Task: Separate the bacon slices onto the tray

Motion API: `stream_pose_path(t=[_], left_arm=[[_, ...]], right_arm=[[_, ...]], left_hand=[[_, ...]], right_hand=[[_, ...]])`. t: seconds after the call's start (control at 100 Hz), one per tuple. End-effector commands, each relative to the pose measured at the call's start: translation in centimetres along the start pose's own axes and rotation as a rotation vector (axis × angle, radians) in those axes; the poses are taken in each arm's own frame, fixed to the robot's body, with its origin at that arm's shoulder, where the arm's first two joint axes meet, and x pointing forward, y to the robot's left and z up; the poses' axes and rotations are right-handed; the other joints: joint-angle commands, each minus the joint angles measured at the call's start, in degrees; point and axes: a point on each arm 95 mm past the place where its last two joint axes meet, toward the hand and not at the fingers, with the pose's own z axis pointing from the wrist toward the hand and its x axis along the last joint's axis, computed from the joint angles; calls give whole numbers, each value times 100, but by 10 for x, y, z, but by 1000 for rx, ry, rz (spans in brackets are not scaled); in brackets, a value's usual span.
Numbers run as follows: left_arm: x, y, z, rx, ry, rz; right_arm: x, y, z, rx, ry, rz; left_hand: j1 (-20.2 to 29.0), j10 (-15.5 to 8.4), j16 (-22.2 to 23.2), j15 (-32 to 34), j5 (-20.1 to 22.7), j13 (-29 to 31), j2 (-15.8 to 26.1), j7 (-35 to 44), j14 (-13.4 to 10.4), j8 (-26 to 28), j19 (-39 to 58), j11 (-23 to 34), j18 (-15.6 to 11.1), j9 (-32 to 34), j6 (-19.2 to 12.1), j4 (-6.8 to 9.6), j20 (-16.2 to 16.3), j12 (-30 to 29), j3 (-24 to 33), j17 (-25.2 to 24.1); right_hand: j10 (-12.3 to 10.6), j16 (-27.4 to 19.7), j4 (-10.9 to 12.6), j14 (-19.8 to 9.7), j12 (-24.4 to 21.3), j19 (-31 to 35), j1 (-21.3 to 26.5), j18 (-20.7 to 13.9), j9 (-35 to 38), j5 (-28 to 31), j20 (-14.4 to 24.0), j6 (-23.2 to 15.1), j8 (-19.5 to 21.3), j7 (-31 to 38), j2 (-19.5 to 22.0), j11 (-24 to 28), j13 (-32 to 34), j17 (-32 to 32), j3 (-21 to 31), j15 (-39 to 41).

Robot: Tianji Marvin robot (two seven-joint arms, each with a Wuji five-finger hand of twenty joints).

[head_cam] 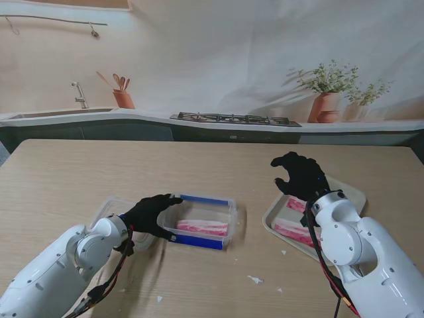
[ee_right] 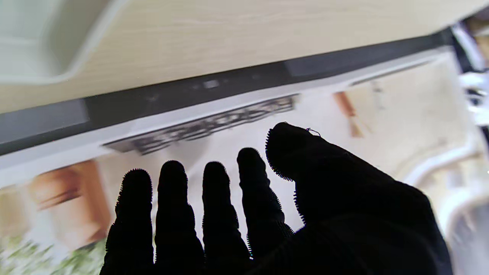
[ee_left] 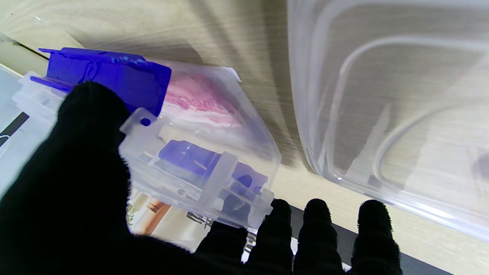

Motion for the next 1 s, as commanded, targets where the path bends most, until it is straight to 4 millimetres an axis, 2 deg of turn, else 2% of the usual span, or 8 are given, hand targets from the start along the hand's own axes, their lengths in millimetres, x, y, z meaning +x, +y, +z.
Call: stream_pose_path(t=[0.0, 0.21, 0.44, 0.65, 0.99], left_arm=[[-5, 11, -2, -33, -16, -8], [-4, 11, -3, -30, -15, -10], [-3, 11, -6, -25, -16, -11], [-3, 10, -7, -21, -15, -11], [-1, 10, -6, -15, -11, -11]], right_arm=[[32, 3, 3, 24, 88, 34], [76, -2, 6, 116, 209, 126], [111, -25, 12, 256, 217, 285], [123, -49, 23, 338, 182, 331], [131, -75, 37, 433, 140, 326]], left_hand=[[366, -412, -30, -97, 108, -184, 153, 67, -71, -51, -66, 110, -75, 42, 267, 108, 35, -2, 438, -21], [361, -413, -29, -93, 110, -184, 159, 69, -74, -50, -59, 112, -68, 42, 267, 107, 33, -4, 442, -24], [358, -413, -26, -84, 137, -179, 157, 95, -66, -38, -38, 140, -65, 60, 268, 106, 39, 6, 446, -17], [355, -420, -21, -64, 119, -171, 156, 133, -63, -15, -22, 181, -65, 76, 259, 105, 43, 23, 447, -22], [348, -403, -11, -31, 130, -159, 165, 162, -56, -1, 6, 213, -54, 87, 267, 105, 48, 22, 445, -18]], right_hand=[[58, 47, 342, 26, 5, 62, 36, -122, 100, 105, 118, -48, 79, 65, 122, 139, 167, 112, -103, 135], [66, 158, 353, 59, 72, 454, 82, -94, 356, 276, 215, -33, 202, 131, 72, 248, 451, 279, -57, 353], [97, 198, 345, 86, 107, 621, 160, -87, 420, 332, 174, 8, 261, 119, 78, 296, 538, 339, -2, 418], [128, 222, 341, 127, 124, 709, 231, -68, 465, 400, 110, 35, 294, 93, 69, 321, 585, 372, 23, 455], [153, 219, 338, 141, 117, 751, 300, -53, 491, 459, -40, 90, 312, 24, 35, 285, 632, 442, 66, 438]])
